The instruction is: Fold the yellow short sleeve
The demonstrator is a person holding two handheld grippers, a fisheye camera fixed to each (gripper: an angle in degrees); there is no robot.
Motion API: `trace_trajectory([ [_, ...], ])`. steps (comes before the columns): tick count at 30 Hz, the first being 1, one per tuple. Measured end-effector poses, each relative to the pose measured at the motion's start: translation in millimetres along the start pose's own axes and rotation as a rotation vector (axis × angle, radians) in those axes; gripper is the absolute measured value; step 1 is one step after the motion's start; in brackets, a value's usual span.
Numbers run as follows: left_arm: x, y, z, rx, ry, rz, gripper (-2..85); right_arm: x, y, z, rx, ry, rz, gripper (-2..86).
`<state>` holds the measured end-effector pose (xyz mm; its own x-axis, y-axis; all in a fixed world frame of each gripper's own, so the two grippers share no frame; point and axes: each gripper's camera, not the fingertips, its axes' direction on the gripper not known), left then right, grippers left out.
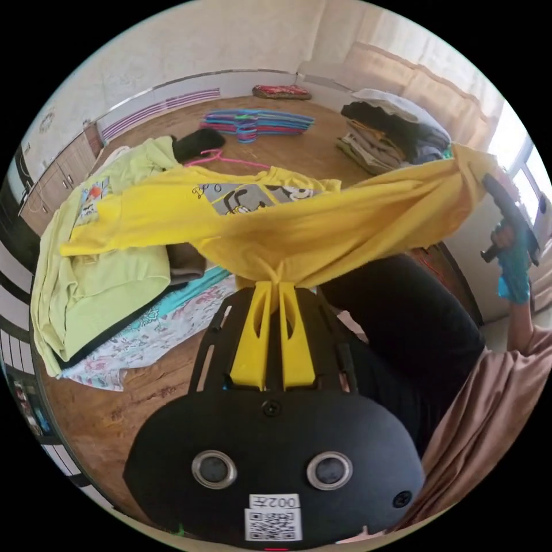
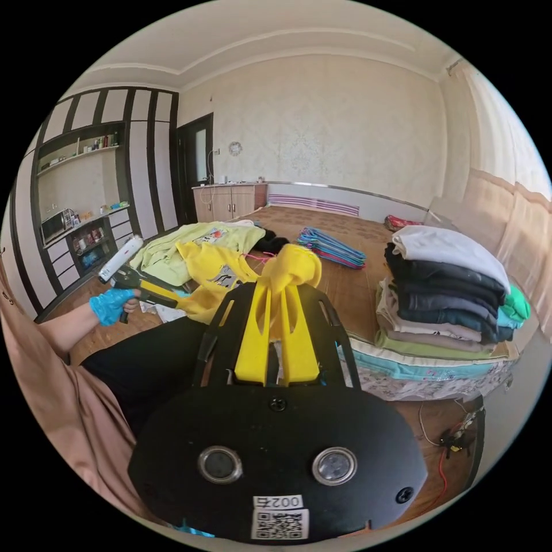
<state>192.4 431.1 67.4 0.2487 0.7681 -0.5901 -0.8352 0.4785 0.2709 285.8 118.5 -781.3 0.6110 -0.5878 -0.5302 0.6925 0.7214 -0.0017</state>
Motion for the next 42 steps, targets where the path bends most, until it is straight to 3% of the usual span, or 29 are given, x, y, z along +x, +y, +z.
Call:
trace_trajectory([
  [8, 58, 31, -108, 0.15, 0.14, 0.179, -0.8, 5, -14, -60, 0.142, 0.052, -0.031, -0.4],
  [17, 105, 83, -186, 0.13, 0.015, 0.268, -0.8, -24, -26, -72, 0.072, -0.081, -0.214, 0.7],
  [26, 115, 123, -158, -0.02, -0.085, 0.176, -0.3, -18, -35, -14, -0.313, -0.239, -0.33, 10.3],
  [33, 114, 109, -152, -0.066, -0.166, 0.15, 0.5, 31, -72, 2, -0.283, -0.199, -0.217, 13.6],
  [42, 80, 24, -77, 0.012, -0.19, 0.063, 2.0, 23, -150, 137, -0.266, -0.223, -0.239, 11.8],
])
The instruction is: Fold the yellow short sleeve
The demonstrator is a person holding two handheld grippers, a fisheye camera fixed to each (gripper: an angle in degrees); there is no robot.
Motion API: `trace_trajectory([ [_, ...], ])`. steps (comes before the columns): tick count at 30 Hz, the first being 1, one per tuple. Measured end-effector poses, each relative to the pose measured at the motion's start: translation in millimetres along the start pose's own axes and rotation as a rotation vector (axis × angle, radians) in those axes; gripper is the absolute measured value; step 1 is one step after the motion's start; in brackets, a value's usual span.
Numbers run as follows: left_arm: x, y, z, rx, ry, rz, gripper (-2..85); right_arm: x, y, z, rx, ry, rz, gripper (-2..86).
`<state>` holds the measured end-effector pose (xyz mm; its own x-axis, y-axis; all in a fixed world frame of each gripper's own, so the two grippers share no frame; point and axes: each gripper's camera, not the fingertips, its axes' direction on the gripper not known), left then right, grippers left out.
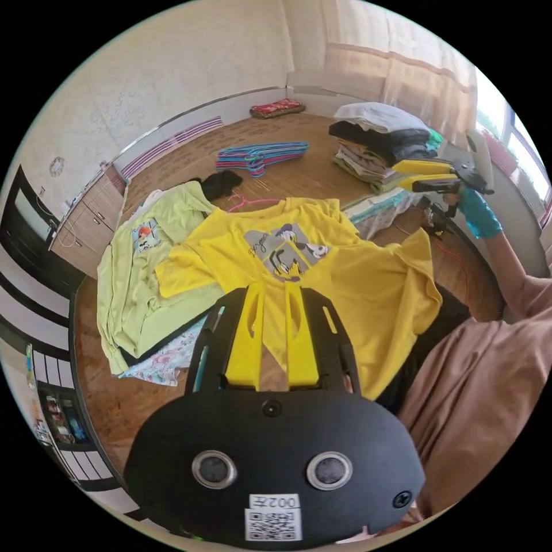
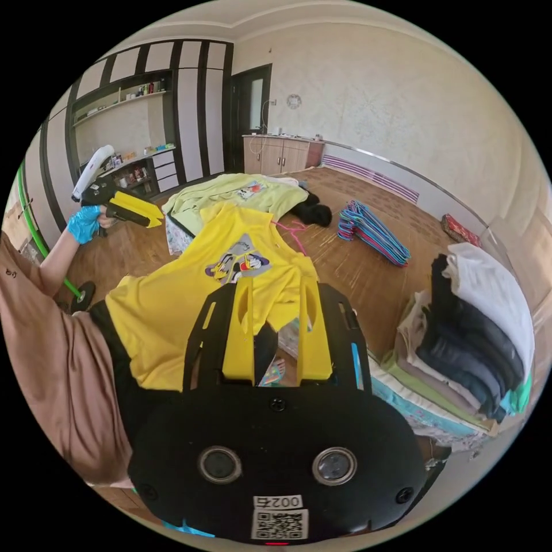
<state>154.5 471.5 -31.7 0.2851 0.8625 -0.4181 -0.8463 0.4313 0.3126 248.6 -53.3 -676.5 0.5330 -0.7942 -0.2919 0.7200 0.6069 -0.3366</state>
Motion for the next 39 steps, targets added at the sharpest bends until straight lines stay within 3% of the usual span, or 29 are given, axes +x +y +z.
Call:
trace_trajectory([
  [11, -30, -82, 143, -0.049, 0.039, -0.079, 2.5, 67, -138, 223, -0.144, 0.033, -0.042, 10.0],
  [20, -54, -113, 215, -0.067, 0.097, -0.109, 2.5, 125, -209, 336, -0.238, -0.138, 0.089, 10.7],
  [31, -69, -117, 248, -0.074, 0.108, -0.137, 2.6, 138, -239, 369, -0.323, -0.194, 0.077, 3.1],
  [39, -77, -116, 216, 0.049, 0.04, -0.242, 2.6, 113, -234, 309, -0.171, -0.148, -0.053, -0.5],
])
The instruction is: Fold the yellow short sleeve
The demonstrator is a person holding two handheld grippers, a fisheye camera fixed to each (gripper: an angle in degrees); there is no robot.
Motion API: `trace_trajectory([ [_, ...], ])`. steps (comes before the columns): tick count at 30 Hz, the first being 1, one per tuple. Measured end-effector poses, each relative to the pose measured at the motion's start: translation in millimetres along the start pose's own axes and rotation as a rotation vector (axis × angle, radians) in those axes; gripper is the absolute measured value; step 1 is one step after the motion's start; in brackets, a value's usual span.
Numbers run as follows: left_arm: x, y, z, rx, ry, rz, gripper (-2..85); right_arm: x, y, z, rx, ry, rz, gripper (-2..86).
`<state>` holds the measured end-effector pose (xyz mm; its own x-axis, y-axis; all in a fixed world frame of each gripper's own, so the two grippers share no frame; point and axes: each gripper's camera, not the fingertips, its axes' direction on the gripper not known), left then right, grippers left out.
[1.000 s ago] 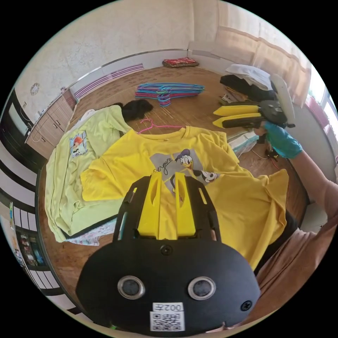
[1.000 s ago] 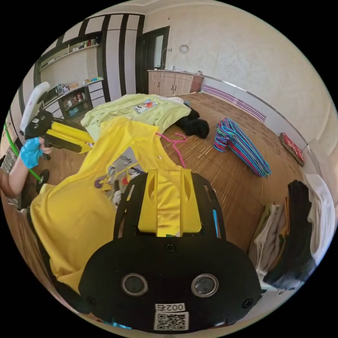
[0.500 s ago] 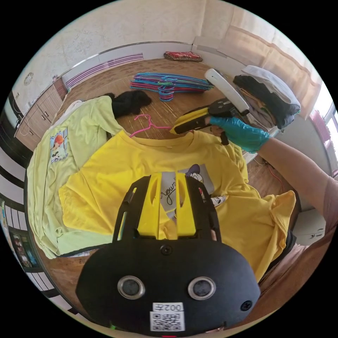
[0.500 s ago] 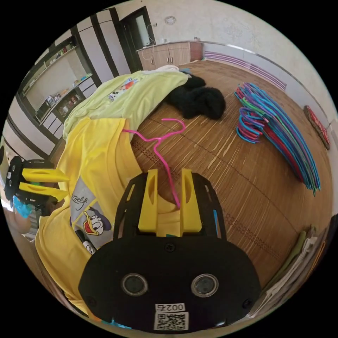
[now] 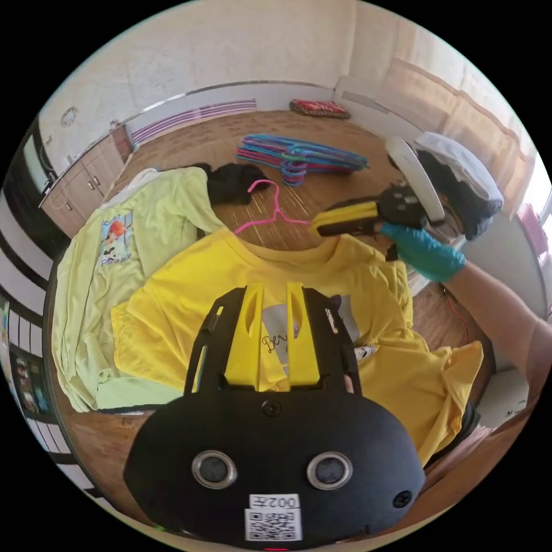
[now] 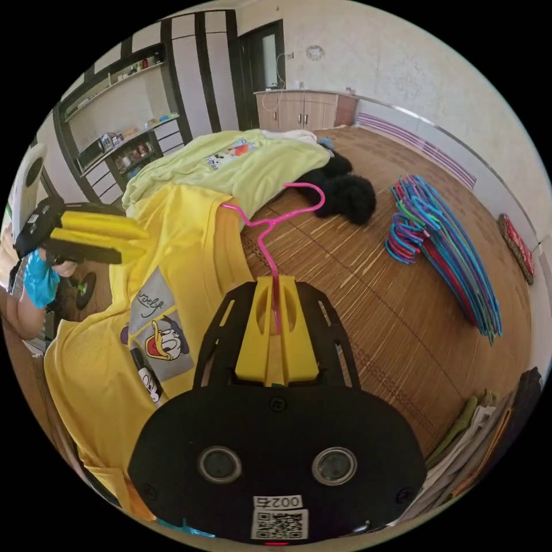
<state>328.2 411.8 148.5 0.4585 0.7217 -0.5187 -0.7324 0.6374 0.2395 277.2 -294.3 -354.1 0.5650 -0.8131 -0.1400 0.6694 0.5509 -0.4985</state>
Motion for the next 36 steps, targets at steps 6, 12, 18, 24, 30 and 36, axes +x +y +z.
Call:
trace_trajectory([
  [6, -1, -21, -30, 0.11, -0.084, -0.035, 4.0, -36, 13, -46, 0.13, 0.049, -0.081, -0.8],
  [12, -4, -49, -46, 0.116, -0.094, 0.013, 7.9, -72, 29, -82, 0.197, 0.034, -0.177, -0.8],
  [18, 18, -56, -71, 0.156, -0.097, 0.138, 8.6, -99, 44, -97, 0.225, 0.002, -0.218, -0.6],
  [24, 56, -58, -102, 0.22, -0.099, 0.253, 5.7, -122, 60, -105, 0.24, -0.032, -0.216, 0.2],
  [30, 83, -61, -120, 0.236, -0.138, 0.295, 2.5, -135, 78, -105, 0.203, 0.001, -0.164, 3.4],
  [36, 106, -62, -139, 0.258, -0.173, 0.294, 0.0, -129, 115, -98, 0.169, 0.099, -0.023, 6.2],
])
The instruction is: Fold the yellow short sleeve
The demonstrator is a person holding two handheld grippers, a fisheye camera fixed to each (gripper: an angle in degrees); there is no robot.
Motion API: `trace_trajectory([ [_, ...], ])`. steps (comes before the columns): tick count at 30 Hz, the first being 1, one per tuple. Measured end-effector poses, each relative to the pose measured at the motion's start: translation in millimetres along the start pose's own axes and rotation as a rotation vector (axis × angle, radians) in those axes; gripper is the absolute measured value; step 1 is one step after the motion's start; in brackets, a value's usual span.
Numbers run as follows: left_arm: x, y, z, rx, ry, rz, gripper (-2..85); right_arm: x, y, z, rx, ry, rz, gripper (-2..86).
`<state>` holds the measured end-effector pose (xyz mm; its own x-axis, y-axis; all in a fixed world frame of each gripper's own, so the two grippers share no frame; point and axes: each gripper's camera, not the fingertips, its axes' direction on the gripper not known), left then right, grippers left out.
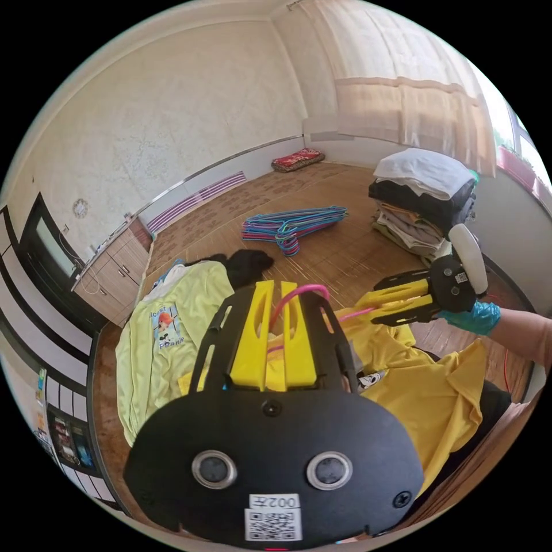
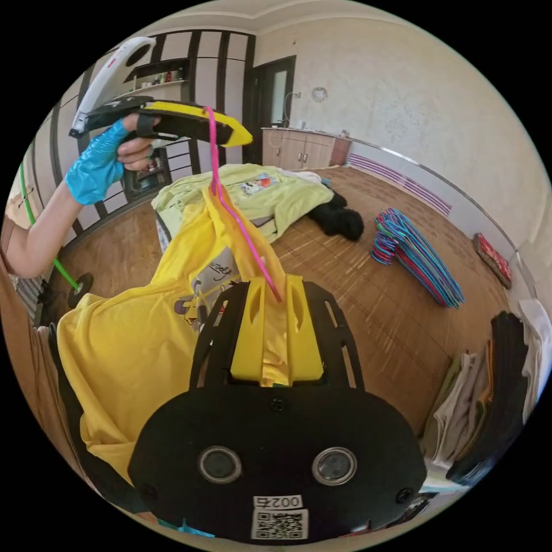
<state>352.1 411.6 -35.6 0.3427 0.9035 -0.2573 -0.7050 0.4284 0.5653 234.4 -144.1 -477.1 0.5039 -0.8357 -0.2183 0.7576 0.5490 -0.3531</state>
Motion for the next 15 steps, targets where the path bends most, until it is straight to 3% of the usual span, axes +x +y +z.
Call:
trace_trajectory([
  [8, 26, -31, -31, 0.065, -0.006, -0.004, -0.8, 3, 16, -28, 0.077, 0.268, 0.039, 7.6],
  [15, 46, -29, -9, -0.005, 0.007, -0.008, -0.9, 8, 42, -2, -0.001, 0.186, 0.128, 8.7],
])
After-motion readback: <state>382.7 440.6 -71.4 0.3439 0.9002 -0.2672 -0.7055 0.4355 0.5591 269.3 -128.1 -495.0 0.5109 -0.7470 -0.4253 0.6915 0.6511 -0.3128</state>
